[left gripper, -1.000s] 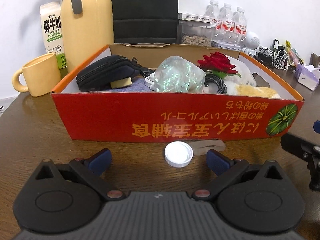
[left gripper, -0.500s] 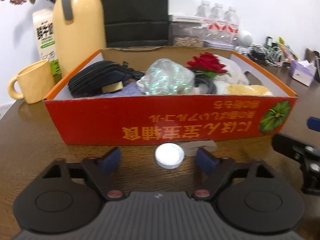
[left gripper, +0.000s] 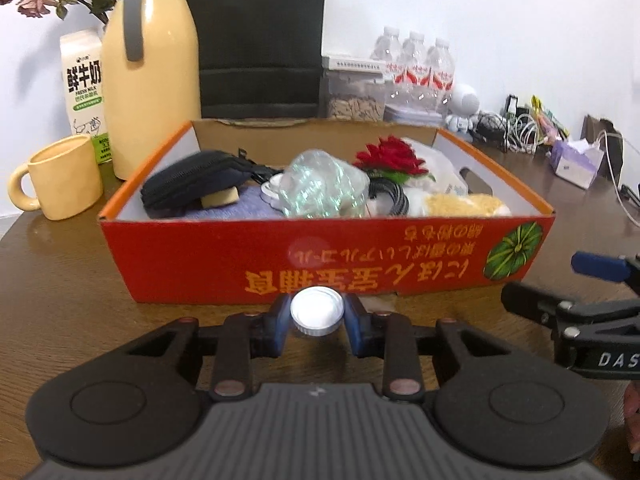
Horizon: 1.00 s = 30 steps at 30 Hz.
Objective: Organize objects
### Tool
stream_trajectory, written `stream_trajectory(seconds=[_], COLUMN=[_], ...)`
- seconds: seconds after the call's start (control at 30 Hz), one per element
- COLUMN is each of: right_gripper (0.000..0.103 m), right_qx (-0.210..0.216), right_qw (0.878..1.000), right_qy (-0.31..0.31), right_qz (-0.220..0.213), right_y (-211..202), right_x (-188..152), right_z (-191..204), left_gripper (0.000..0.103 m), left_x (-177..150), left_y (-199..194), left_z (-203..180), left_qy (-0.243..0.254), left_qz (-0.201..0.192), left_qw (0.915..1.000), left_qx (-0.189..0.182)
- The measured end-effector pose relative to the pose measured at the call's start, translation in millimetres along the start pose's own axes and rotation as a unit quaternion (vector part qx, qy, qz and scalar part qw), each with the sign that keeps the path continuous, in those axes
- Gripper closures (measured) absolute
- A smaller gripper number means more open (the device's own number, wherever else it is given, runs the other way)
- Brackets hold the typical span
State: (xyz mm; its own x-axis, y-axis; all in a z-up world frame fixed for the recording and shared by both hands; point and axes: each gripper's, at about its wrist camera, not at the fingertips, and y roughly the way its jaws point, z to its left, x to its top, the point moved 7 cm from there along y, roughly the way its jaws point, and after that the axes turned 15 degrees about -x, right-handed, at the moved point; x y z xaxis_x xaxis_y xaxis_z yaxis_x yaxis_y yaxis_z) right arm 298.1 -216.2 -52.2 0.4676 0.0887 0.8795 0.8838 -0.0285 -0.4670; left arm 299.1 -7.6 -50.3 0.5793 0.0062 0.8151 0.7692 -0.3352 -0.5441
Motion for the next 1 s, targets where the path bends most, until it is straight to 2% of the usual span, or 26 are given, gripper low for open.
stream_trajectory(seconds=[0.47,0.7,0.77,0.83,0.9,0.97,1.0], right_gripper=[0.000,0.001,0.007,0.017,0.021,0.031,0.040], right_qx=[-0.007,0.001,0.013,0.045,0.068,0.089,0.098], right_qw=[0.999,1.000,0.999,0.998,0.996,0.993,0.992], right_qy=[0.005,-0.009,-0.026,-0.045,-0.059,-0.073,-0.079], right_qz=[0.031,0.025,0.013,0.006,0.002,0.005,0.009], right_y=[10,8,2,-4,-6,-5,-4], right_x=[-4,-3,-2,-2,-1,1,1], right_z=[-2,5,15,32,48,66,75], left_gripper=[0.074,0.073,0.073,0.073,0.073,0.073,0.073], left_x=[5,6,6,6,6,4,4], left_y=[-17,-31,-35,-39,-41,-43,-44], left_z=[16,32,36,41,45,47,48], left_qy=[-0.009,-0.010,-0.009,-0.009,-0.009,-0.007,-0.005], left_qz=[-0.013,-0.023,-0.027,-0.030,-0.028,-0.027,-0.028], left_qw=[0.9998,0.9997,0.9996,0.9995,0.9996,0.9996,0.9996], left_qx=[-0.008,-0.004,-0.002,0.001,0.003,0.003,0.002])
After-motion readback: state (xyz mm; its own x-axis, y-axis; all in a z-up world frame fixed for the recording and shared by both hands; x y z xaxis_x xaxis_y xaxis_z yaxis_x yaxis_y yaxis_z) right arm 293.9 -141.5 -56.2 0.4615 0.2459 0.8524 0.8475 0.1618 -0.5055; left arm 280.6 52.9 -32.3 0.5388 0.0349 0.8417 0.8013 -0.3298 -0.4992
